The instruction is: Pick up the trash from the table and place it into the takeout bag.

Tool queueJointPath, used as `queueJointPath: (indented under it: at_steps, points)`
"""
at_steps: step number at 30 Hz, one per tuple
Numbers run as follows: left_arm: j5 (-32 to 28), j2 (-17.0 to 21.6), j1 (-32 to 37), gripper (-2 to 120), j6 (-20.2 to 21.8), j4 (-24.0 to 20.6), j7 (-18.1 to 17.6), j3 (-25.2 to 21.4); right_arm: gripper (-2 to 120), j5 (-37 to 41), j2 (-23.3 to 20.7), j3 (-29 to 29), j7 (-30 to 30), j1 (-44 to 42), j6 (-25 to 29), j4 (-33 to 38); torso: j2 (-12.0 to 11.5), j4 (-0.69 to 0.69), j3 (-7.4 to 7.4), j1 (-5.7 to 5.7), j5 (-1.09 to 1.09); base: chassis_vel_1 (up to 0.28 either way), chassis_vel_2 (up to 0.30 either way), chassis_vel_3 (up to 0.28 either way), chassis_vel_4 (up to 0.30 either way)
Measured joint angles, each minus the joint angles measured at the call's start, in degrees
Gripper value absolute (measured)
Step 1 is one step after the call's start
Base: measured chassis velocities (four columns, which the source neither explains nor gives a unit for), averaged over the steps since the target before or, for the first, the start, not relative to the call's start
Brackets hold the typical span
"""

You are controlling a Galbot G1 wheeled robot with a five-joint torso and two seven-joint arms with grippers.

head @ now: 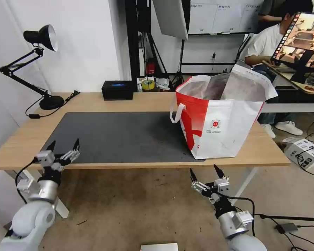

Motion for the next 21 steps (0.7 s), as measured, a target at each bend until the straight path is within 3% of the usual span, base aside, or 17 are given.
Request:
queueJointPath:
  at_steps: [12, 21]
  points:
    - [1.79, -4.36, 6.17, 100, -3.21, 0.06, 2.67, -2.83, 100, 0.00, 0.00, 0.00, 0.00, 0.00, 0.00, 0.00, -0.01, 0.00, 0.00, 0.00, 0.00, 0.000, 0.000, 0.000, 0.000]
    - [1.57, -5.33, 7.60, 100, -3.93, 0.31, 3.25, -3.43, 100, 0.00, 0.00, 0.00, 0.00, 0.00, 0.00, 0.00, -0.01, 0.00, 0.00, 0.00, 0.00, 0.000, 0.000, 0.000, 0.000]
